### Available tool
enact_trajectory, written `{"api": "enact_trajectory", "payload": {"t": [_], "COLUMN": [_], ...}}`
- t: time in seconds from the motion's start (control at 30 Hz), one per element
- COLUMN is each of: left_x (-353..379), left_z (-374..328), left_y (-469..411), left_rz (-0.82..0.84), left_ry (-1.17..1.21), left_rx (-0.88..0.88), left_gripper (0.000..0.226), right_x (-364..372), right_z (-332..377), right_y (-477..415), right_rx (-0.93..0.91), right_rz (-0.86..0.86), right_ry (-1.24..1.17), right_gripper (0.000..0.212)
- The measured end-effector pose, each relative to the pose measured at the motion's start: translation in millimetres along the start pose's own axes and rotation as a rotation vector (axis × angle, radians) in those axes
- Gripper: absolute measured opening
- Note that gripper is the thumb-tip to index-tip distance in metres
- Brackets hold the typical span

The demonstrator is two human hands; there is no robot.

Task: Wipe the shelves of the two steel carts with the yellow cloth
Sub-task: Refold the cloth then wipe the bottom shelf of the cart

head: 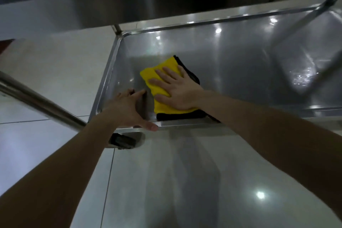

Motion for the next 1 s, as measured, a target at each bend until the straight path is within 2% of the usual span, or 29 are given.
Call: {"api": "enact_trajectory", "payload": {"t": [0.13,0.2,0.3,0.4,0.57,0.7,0.83,0.87,0.9,1.0], "left_x": [1,0,-5,-13,-10,-7,-6,-6,-6,-5], "left_z": [-1,-2,-7,-32,-136,-169,-169,-169,-169,-169], "left_y": [0,1,5,10,16,7,1,1,0,-2], "left_rz": [-0.001,0.026,0.055,0.032,-0.014,-0.023,-0.009,-0.015,-0.023,-0.037], "left_ry": [0.019,0.03,0.032,0.008,-0.025,-0.16,-0.194,-0.19,-0.185,-0.175], "left_rx": [-0.01,-0.01,-0.011,0.027,0.177,0.159,0.15,0.153,0.156,0.166], "left_gripper": [0.184,0.178,0.172,0.177,0.171,0.164,0.165,0.164,0.162,0.16], "right_x": [-7,-18,-26,-23,-18,-15,-29,-36,-43,-53], "right_z": [-18,-58,-110,-110,-96,-96,-135,-155,-178,-233], "right_y": [83,120,165,168,156,158,168,167,165,144], "right_rx": [-0.125,-0.035,0.253,0.396,0.471,0.389,0.055,0.046,0.1,0.432], "right_rz": [0.081,0.086,0.025,-0.016,0.003,0.02,0.022,0.019,0.007,-0.071], "right_ry": [0.041,0.035,0.019,0.06,0.002,0.012,0.075,0.078,0.072,0.034], "right_gripper": [0.073,0.072,0.072,0.075,0.109,0.115,0.096,0.091,0.09,0.093]}}
Point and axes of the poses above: each hand's wrist, its own y-axis away from the middle knuckle, its own x-axis out of the palm, z = x × y, the point moved 7 cm from there along -y, towards the middle knuckle, and after that the axes turned 11 degrees about -x, right-handed, at the moved point
